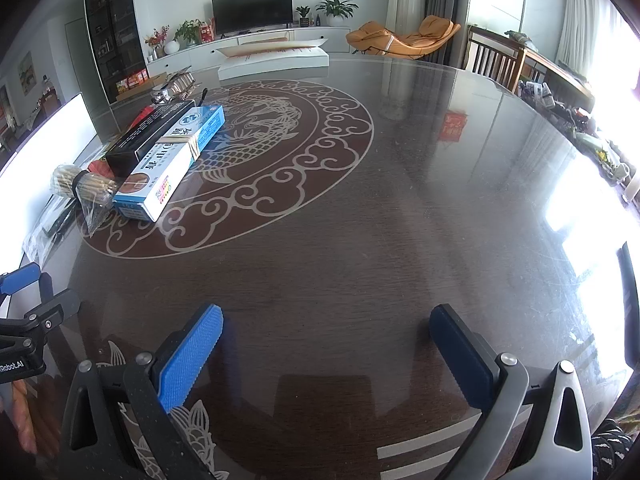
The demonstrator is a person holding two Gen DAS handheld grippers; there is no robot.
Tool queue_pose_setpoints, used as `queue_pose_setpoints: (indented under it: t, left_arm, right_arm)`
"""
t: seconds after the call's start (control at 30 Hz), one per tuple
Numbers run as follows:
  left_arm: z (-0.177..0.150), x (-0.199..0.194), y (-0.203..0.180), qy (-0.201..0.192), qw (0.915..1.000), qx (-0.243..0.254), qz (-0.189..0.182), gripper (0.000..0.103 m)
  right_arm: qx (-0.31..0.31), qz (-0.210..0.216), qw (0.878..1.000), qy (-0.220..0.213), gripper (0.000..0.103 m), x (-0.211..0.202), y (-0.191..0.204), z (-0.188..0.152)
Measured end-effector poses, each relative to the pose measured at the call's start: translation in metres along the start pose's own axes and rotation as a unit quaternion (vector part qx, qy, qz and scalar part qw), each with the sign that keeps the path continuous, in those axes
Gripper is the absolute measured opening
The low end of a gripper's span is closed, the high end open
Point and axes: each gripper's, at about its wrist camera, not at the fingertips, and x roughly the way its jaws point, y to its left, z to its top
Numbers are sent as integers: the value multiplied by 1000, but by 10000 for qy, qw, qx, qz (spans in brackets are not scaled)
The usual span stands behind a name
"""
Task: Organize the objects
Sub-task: 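Return both tools to the table beside the remaining items, then grasp the blue-and-white nail cream box with the right tool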
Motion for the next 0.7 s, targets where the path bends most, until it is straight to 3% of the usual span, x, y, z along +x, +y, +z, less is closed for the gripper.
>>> queue_pose_setpoints:
  t: [0.07, 0.13, 0.27, 0.33, 0.43, 0.53, 0.57, 0.63, 0.7]
  left_arm:
    - [0, 0, 0, -1, 10000, 0, 0, 103]
    - [0, 0, 0, -2, 10000, 4, -1, 103]
    - [0, 0, 0, -2, 10000, 2, -1, 103]
    - [0, 0, 0, -2, 10000, 4, -1, 103]
    - [0, 0, 0, -1, 10000, 5, -1, 103]
    - [-1, 0, 0, -1, 10000, 4, -8, 103]
    - [-1, 0, 0, -4, 10000, 5, -6, 103]
    - [-1, 0, 0, -1, 10000, 7, -7, 103]
    - [-1, 0, -1, -2, 10000, 7, -7, 103]
  right_arm:
    - [-18, 12, 10000, 51, 103, 0, 0, 1]
    - [18, 43, 9993, 372, 103, 4, 0, 11]
    - [331, 881, 9942, 522, 103, 8, 12, 48]
    - [125, 1205, 9918, 401, 103, 10, 36, 73]
    - [-177, 1475, 9869, 622, 101, 32, 76, 103]
    - [-356, 1442, 9831, 1073, 83, 65, 104, 116]
    - [-471, 1309, 9854, 978, 82, 69, 110, 117]
    - [-716, 1194, 9864, 872, 55, 73, 116, 118]
    - [-588, 1176, 9878, 832, 45, 72, 107, 112]
